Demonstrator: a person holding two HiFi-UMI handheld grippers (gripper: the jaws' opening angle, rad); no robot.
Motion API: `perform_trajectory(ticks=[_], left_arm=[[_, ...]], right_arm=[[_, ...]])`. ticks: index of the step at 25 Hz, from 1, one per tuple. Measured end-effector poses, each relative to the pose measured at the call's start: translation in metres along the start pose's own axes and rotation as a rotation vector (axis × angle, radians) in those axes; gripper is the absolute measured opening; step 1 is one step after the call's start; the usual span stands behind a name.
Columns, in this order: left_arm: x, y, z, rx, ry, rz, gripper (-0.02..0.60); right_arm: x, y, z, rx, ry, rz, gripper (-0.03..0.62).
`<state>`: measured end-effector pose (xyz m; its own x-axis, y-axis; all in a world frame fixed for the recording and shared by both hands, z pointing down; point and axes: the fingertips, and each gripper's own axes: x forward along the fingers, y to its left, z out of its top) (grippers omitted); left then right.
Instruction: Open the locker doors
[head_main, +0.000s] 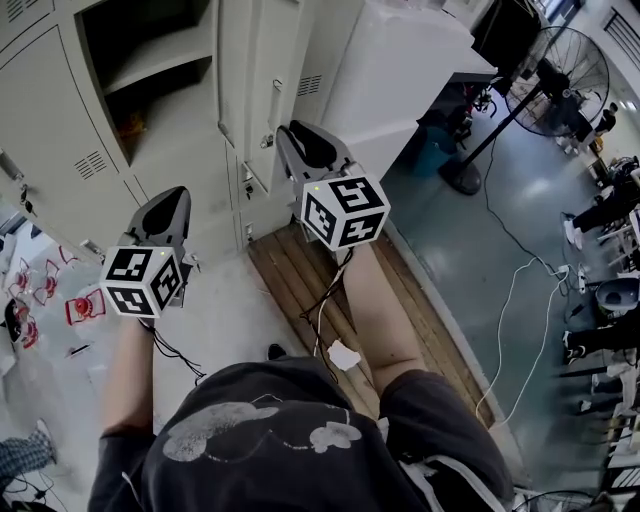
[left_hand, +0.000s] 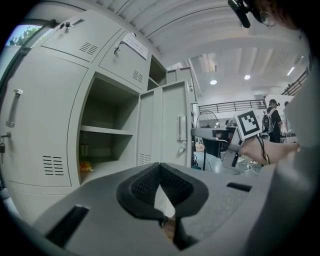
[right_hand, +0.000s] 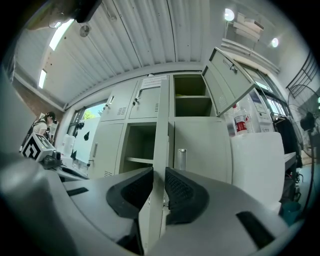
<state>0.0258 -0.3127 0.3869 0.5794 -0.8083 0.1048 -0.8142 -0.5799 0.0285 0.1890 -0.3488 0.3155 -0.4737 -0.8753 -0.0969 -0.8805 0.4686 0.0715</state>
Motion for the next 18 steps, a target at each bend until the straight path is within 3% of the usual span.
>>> perform_trajectory(ticks=[11, 18], left_arm=[[0.015, -0.006, -0.012, -0.053, 0.000, 0.076, 0.009], [-0.008, 0.006, -0.016, -0.077, -0.004, 0.148, 0.009]], right_arm=[[-0.001, -0.012, -0.002, 0.000, -0.010, 0.049, 0.089], [-0.002, -0.008, -0.003, -0.001, 0.007, 0.047, 0.091]])
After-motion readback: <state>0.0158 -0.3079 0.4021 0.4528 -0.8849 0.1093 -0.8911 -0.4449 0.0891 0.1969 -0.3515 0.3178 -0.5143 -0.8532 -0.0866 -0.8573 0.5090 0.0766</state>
